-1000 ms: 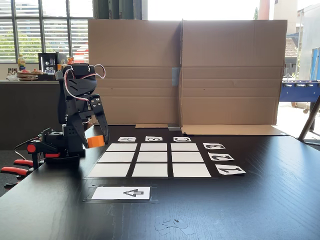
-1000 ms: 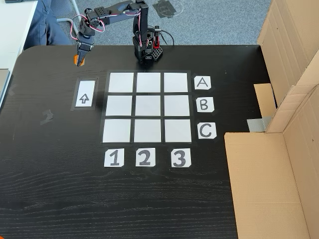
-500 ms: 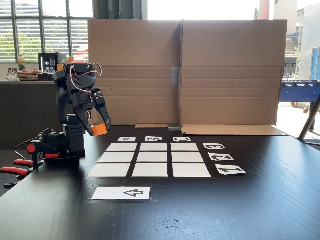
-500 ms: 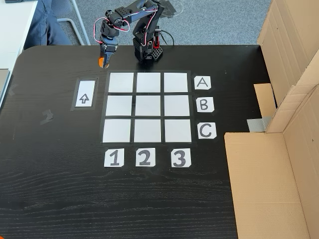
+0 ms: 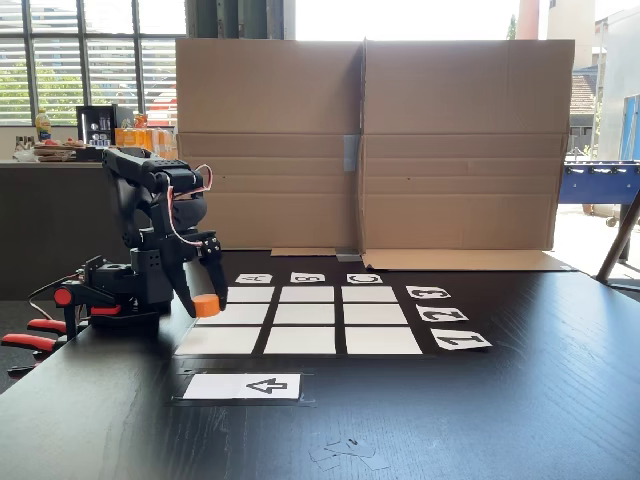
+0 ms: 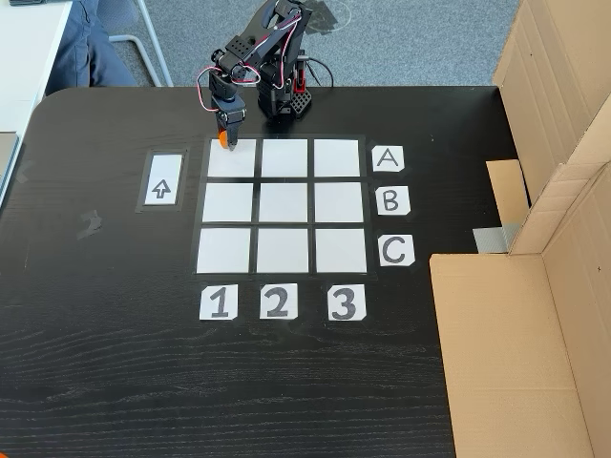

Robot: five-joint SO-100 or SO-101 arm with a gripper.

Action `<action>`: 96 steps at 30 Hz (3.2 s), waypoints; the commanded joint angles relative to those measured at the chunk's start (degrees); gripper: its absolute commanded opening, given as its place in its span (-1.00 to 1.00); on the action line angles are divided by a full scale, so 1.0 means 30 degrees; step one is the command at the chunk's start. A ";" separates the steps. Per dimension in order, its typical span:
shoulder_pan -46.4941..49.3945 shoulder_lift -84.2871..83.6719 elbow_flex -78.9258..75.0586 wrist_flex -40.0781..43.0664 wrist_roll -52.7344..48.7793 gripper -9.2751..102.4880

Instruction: Pick up the round, orange token and place it in the grid on square A1.

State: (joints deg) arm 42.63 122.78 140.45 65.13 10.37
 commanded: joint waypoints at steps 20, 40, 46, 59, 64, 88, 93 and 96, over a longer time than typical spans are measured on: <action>-0.0146 -0.2227 0.1172 -0.3691 -0.0117 -0.63; -0.0146 -0.2285 0.1406 -0.3809 -0.0117 -0.36; -0.0059 -0.2285 0.1348 -0.3809 -0.0322 -0.27; 0.2520 -0.1641 -0.0967 -0.5068 -0.0820 -0.15; 0.3926 -0.0937 -0.3223 -0.4014 -0.0820 -0.16; 0.9639 1.0225 -0.6914 0.4248 -0.0967 -0.31; 1.2158 1.3066 -0.5596 0.4834 -0.1055 -0.34; 1.3652 1.4707 -0.4512 0.4922 -0.1055 -0.36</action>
State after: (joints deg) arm 79.80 164.00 125.95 79.63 7.73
